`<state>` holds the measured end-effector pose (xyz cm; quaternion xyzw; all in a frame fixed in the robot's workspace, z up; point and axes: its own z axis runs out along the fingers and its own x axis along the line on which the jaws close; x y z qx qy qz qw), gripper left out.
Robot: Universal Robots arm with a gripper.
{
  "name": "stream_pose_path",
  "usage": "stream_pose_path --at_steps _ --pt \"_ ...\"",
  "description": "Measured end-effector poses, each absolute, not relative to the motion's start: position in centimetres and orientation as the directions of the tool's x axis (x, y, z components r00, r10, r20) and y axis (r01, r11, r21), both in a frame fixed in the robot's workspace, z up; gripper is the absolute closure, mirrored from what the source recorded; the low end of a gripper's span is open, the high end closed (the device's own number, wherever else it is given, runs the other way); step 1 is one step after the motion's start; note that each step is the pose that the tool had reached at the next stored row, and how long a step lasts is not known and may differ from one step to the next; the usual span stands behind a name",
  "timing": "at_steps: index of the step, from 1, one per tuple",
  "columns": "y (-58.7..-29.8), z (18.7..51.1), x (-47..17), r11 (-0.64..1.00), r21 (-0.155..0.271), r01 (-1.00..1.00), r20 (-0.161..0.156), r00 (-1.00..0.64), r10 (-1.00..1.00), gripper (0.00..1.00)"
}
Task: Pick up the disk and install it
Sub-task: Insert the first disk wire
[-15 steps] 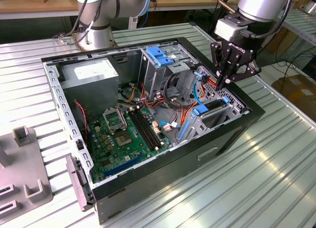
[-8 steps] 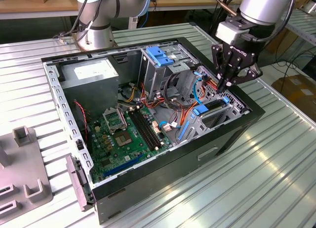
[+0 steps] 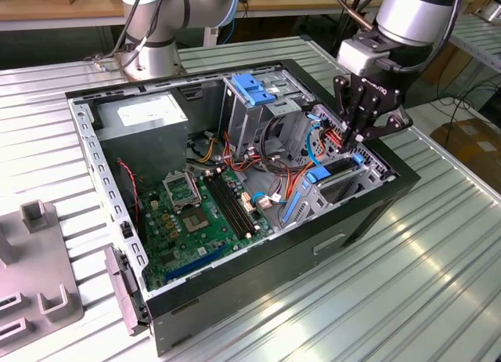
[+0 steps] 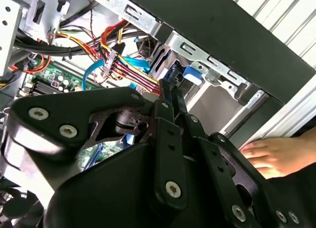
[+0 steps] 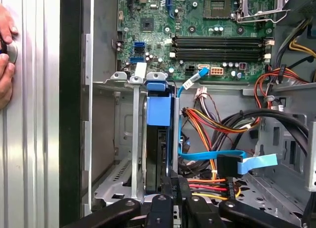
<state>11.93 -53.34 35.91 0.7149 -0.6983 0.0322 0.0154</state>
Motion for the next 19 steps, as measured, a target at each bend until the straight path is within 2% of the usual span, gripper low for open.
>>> stream_pose_path --at_steps 19 --pt "-54.12 35.74 11.73 -0.033 -0.023 -0.999 0.063 0.032 -0.998 0.84"
